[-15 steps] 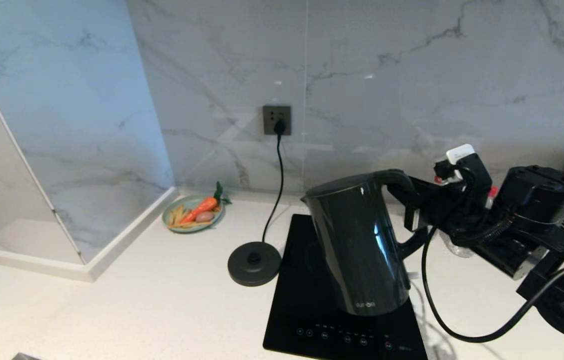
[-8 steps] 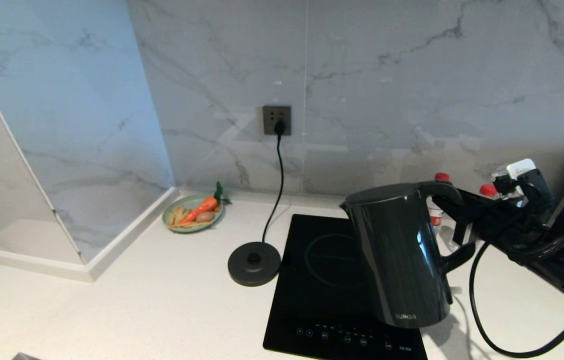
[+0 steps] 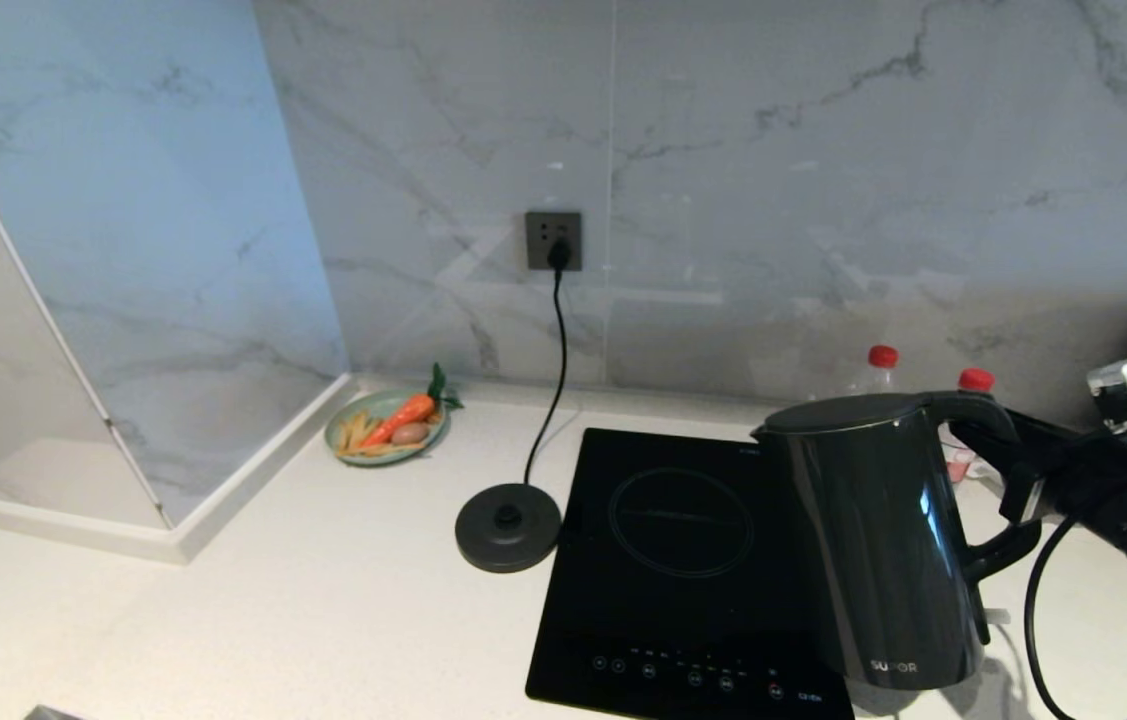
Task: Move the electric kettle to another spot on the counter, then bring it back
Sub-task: Place it by the sink
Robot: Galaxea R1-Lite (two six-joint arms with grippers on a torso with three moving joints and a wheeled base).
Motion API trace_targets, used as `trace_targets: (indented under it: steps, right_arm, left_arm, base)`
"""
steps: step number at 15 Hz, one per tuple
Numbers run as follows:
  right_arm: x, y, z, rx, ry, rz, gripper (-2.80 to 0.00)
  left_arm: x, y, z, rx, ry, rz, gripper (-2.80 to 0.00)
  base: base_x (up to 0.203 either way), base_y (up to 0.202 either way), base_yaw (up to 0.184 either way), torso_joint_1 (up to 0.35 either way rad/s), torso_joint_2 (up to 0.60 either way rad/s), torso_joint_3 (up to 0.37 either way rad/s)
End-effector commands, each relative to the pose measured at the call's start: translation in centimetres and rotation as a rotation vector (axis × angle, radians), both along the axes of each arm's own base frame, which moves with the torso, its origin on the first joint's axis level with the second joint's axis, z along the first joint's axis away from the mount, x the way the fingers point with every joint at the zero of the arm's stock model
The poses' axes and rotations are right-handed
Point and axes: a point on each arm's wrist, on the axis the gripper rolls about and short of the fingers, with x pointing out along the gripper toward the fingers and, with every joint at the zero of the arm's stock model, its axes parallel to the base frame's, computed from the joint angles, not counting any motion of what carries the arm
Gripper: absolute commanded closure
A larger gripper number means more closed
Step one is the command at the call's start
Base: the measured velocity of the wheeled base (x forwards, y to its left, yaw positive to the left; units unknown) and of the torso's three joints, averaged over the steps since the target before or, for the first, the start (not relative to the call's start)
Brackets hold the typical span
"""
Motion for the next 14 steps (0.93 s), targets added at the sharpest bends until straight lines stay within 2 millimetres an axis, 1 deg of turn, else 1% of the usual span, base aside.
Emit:
trace_targets:
  steps: [1, 4, 6, 11, 14]
  right_arm:
    - [-0.4, -1.5, -0.3, -0.001, 0.01, -0.033, 0.0]
    - [-0.9, -3.9, -0.7, -0.003, 0.024, -0.065, 0.0]
    - [-0.8, -5.4, -1.2, -0.01, 0.034, -0.091, 0.0]
    - [1.0, -9.3, -1.5, -0.041, -0.025, -0.17, 0.0]
    - [1.7, -11.1, -1.7, -0.051, -0.04, -0.201, 0.0]
  left_arm:
    - [0.0, 0.0, -0.1, -0.001, 0.001, 0.0, 0.0]
    - [0.0, 0.0, -0.1, -0.001, 0.001, 0.0, 0.0]
    - [0.0, 0.0, -0.1, -0.001, 0.001, 0.0, 0.0]
    - [0.0, 0.0, -0.1, -0.001, 0.001, 0.0, 0.0]
    - [0.0, 0.0, -0.1, -0.001, 0.001, 0.0, 0.0]
  base:
    - [0.0, 0.0, 0.0, 0.0, 0.0, 0.0]
    - [0.0, 0.0, 0.0, 0.0, 0.0, 0.0]
    - [0.0, 0.0, 0.0, 0.0, 0.0, 0.0]
    - [0.0, 0.0, 0.0, 0.0, 0.0, 0.0]
    - [0.0, 0.0, 0.0, 0.0, 0.0, 0.0]
